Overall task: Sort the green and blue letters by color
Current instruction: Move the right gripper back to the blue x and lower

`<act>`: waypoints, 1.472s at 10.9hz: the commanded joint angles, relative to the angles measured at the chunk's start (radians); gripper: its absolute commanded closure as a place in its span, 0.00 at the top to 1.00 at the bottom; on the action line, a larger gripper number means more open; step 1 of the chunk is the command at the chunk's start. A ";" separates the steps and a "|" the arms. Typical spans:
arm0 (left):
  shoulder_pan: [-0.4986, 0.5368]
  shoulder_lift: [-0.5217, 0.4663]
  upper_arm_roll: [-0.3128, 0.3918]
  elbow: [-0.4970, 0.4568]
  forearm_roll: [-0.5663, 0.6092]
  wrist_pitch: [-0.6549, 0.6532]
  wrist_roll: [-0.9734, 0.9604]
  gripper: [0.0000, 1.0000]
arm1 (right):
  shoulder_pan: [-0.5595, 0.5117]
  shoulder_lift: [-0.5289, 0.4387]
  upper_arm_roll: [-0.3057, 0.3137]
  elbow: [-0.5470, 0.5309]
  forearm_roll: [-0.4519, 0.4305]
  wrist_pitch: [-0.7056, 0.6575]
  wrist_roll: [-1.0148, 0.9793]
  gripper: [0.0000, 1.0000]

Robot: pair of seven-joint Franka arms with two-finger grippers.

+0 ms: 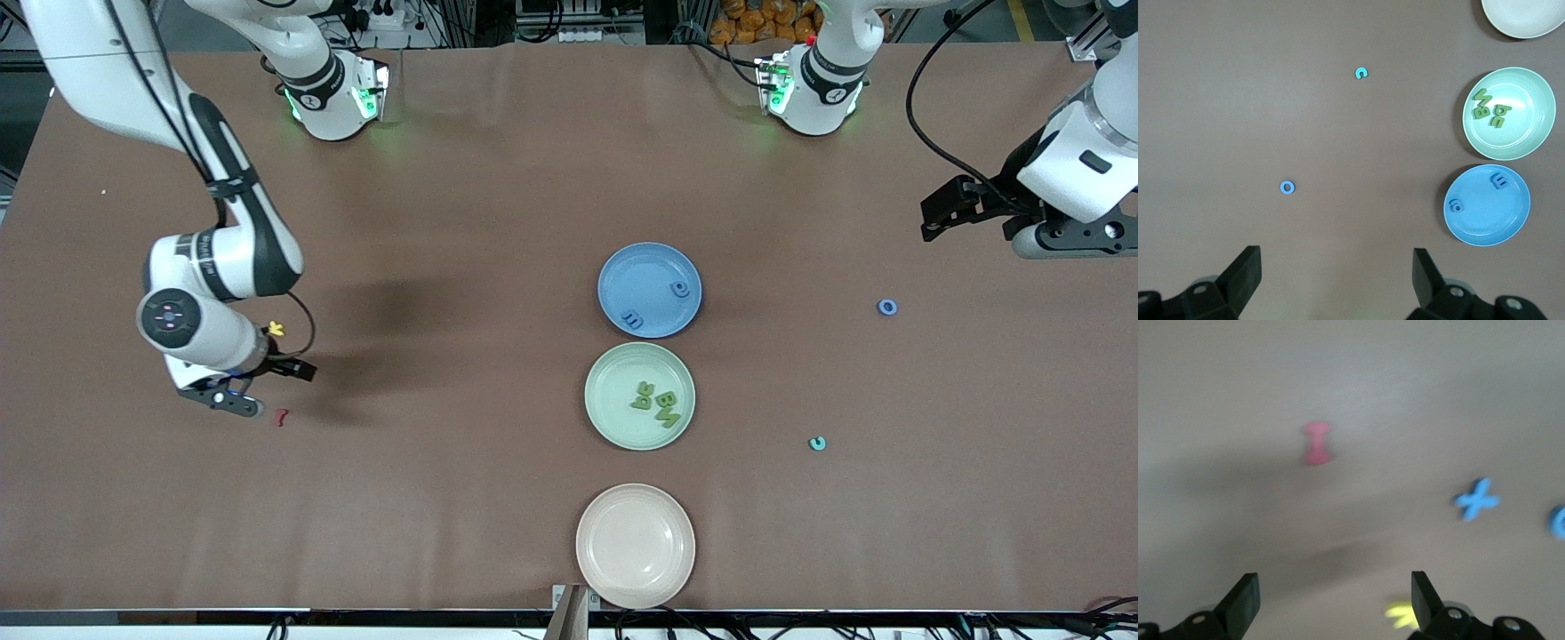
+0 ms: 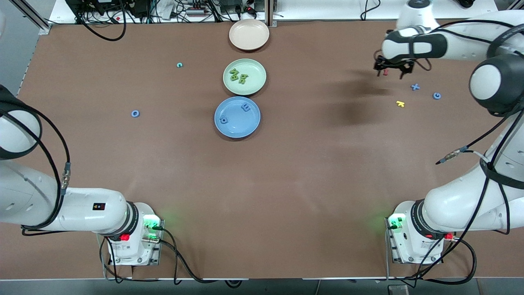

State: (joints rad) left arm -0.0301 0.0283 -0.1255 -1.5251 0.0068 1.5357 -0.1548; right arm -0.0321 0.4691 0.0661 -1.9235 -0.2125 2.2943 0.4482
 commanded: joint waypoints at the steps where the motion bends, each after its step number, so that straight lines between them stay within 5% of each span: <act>1: 0.004 -0.001 0.007 0.005 -0.022 -0.003 0.020 1.00 | -0.141 -0.043 0.020 -0.057 -0.021 0.072 -0.277 1.00; 9: 0.007 0.001 0.009 0.003 -0.024 0.027 0.035 1.00 | -0.285 0.071 0.021 -0.072 -0.015 0.256 -0.687 1.00; 16: 0.006 0.010 0.009 0.003 -0.024 0.029 0.026 1.00 | -0.292 0.091 0.027 -0.098 -0.008 0.304 -0.698 1.00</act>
State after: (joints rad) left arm -0.0259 0.0379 -0.1217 -1.5253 0.0067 1.5568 -0.1487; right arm -0.3073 0.5626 0.0753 -2.0114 -0.2164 2.5874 -0.2321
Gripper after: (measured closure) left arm 0.000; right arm 0.000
